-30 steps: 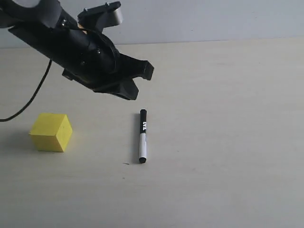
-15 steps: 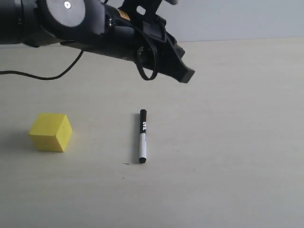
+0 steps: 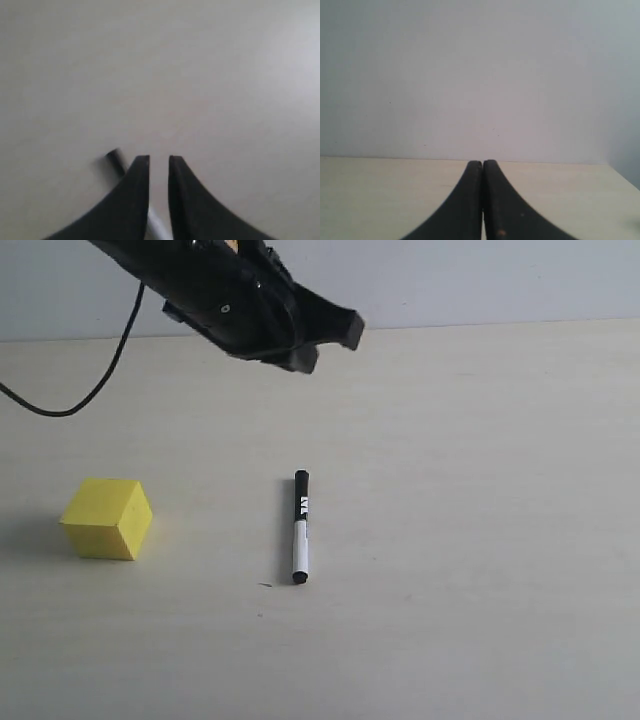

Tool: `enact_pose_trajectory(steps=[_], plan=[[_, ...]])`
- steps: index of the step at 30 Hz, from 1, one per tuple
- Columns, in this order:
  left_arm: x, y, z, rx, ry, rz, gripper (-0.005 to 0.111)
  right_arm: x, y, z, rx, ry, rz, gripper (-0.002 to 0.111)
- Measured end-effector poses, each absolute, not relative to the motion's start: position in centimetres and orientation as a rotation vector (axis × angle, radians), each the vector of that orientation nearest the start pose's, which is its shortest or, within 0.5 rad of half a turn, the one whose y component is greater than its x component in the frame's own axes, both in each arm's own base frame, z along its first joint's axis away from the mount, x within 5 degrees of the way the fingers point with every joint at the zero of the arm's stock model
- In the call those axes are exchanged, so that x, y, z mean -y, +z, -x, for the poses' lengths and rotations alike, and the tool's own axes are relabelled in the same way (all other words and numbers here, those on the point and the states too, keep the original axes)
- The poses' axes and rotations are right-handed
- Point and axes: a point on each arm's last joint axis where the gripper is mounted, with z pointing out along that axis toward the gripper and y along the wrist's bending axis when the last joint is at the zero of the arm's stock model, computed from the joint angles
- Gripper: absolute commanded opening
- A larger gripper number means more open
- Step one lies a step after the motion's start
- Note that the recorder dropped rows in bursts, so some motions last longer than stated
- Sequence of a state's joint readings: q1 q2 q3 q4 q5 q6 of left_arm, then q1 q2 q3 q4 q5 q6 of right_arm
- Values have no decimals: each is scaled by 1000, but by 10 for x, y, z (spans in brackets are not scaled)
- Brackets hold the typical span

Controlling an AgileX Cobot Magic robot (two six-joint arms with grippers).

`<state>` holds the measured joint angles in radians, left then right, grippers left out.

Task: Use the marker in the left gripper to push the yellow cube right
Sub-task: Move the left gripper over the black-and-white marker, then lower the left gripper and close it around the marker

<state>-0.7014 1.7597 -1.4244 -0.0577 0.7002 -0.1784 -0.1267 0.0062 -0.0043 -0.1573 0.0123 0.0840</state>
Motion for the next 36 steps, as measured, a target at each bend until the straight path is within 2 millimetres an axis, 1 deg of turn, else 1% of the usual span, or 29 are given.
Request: enact_pose_trajectory(steps=[3, 5, 7, 10, 12, 17, 20, 22, 25, 29, 33, 36], plan=[[247, 268, -303, -2591, -182, -595, 18, 7, 213, -56, -1499, -163, -42, 0], [244, 260, -305, -2639, -92, -552, 23, 7, 213, -56, -1499, -163, -42, 0], [247, 251, -305, -2682, -69, -513, 32, 7, 213, -56, -1499, -163, -42, 0], [256, 236, -303, -2748, -108, -475, 52, 7, 213, -56, -1499, -163, -42, 0], [262, 226, -301, -2798, -138, -452, 57, 7, 213, -56, -1499, -163, -42, 0], [270, 197, -298, -2949, -171, -310, 55, 7, 213, -56, -1499, -163, -42, 0], [274, 178, -296, -3031, -178, -259, 54, 7, 213, -56, -1499, -163, -42, 0], [277, 170, -295, -3069, -193, -231, 54, 7, 213, -56, -1499, -163, -42, 0], [279, 161, -296, -3090, -197, -216, 54, 7, 213, -56, -1499, -163, -42, 0], [281, 155, -297, -3093, -201, -193, 54, 7, 213, -56, -1499, -163, -42, 0], [283, 155, -297, -3090, -211, -190, 54, 7, 213, -56, -1499, -163, -42, 0], [285, 150, -296, -3097, -204, -191, 54, 7, 213, -56, -1499, -163, -42, 0]])
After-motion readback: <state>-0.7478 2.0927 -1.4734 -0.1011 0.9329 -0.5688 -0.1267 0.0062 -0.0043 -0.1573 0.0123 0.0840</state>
